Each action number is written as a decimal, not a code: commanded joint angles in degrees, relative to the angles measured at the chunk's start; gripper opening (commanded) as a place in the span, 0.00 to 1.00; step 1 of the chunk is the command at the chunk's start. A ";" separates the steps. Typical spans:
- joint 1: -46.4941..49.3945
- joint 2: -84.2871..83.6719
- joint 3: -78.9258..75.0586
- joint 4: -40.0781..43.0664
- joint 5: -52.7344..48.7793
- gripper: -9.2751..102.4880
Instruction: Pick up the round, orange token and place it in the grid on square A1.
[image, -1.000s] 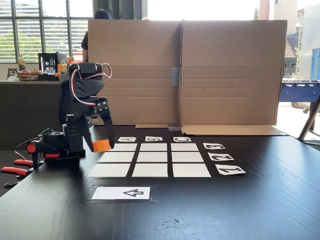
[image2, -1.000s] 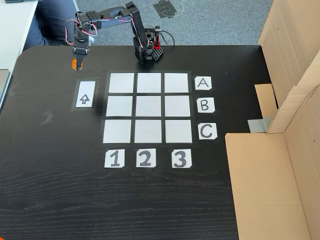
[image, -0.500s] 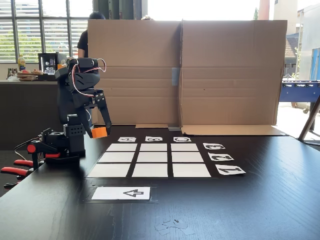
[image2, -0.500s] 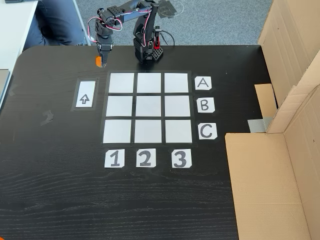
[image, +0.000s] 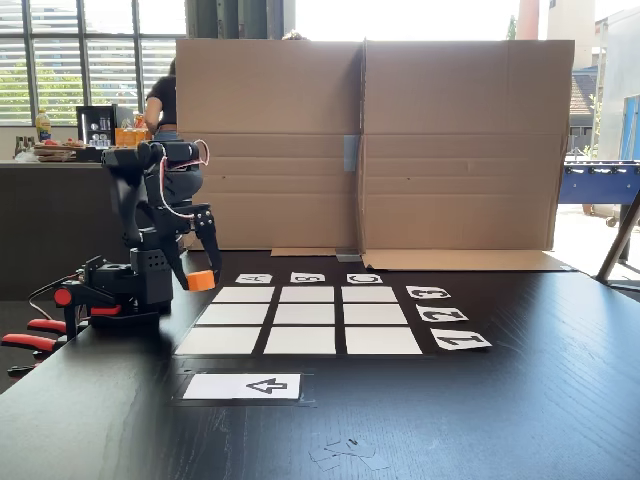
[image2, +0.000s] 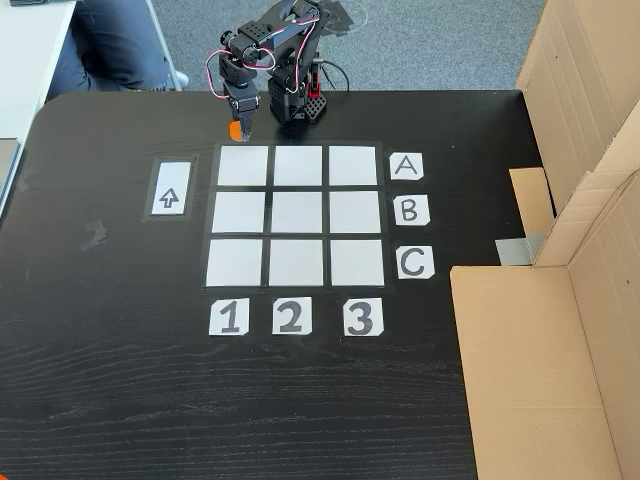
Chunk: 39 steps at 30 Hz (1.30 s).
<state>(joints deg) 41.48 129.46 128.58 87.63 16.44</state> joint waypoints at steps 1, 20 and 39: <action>-1.23 1.67 1.85 -1.49 -0.18 0.13; -1.67 -12.13 1.76 -10.99 -0.35 0.14; -2.37 -24.26 -0.35 -19.42 -0.26 0.14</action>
<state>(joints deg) 39.46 105.56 131.04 68.91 16.44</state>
